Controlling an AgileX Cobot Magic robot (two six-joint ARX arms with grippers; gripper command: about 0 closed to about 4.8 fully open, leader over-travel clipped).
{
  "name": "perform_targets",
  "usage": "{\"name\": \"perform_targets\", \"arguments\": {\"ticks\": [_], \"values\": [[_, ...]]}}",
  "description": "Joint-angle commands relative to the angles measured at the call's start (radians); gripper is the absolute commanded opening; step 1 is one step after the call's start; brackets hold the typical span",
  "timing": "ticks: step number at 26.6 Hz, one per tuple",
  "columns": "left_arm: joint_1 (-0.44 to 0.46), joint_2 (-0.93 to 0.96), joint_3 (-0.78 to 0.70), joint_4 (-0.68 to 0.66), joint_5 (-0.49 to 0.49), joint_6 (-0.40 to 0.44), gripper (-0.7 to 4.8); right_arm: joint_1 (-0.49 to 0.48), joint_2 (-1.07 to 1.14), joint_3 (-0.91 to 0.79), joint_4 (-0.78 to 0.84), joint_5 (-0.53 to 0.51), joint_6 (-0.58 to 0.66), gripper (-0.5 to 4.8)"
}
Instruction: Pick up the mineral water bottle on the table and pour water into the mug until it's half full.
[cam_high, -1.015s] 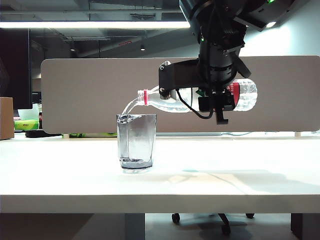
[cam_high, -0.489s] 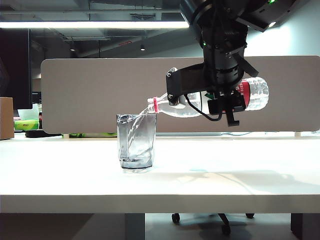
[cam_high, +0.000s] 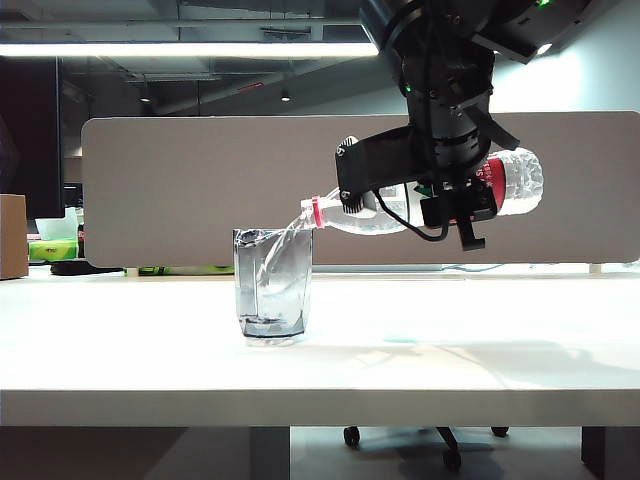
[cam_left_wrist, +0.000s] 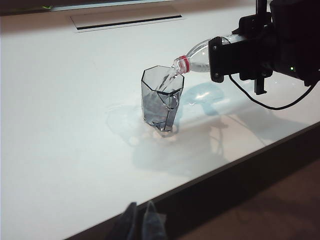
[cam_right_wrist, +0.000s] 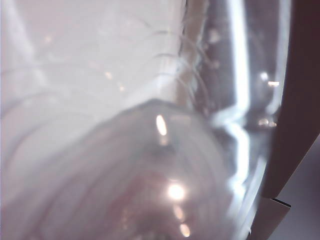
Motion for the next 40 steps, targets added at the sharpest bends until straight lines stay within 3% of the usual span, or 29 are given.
{"name": "perform_targets", "arguments": {"ticks": [1, 17, 22, 24, 31, 34, 36, 40], "values": [[-0.001, 0.001, 0.002, 0.005, -0.002, 0.001, 0.22, 0.002, -0.011, 0.010, 0.036, 0.023, 0.003, 2.33], [-0.001, 0.001, 0.002, 0.005, -0.002, 0.001, 0.22, 0.029, -0.011, 0.010, 0.085, 0.022, 0.021, 2.33], [-0.001, 0.001, 0.002, 0.005, -0.002, 0.001, 0.22, 0.029, -0.011, 0.010, 0.084, -0.008, 0.243, 2.33], [-0.001, 0.001, 0.002, 0.005, -0.002, 0.001, 0.22, 0.029, -0.011, 0.010, 0.072, -0.051, 0.489, 2.33], [-0.001, 0.001, 0.002, -0.002, -0.001, 0.001, 0.22, 0.013, -0.011, 0.006, 0.088, -0.256, 1.038, 2.33], [-0.001, 0.001, 0.002, -0.016, -0.002, 0.001, 0.22, -0.003, -0.009, -0.005, 0.198, -0.331, 1.178, 2.33], [-0.001, 0.001, 0.002, -0.042, -0.001, 0.001, 0.22, -0.019, -0.008, -0.057, 0.419, -0.420, 1.255, 2.32], [-0.001, 0.001, 0.002, -0.050, -0.001, 0.001, 0.22, -0.032, 0.003, -0.133, 0.623, -0.468, 1.293, 2.32]]}}
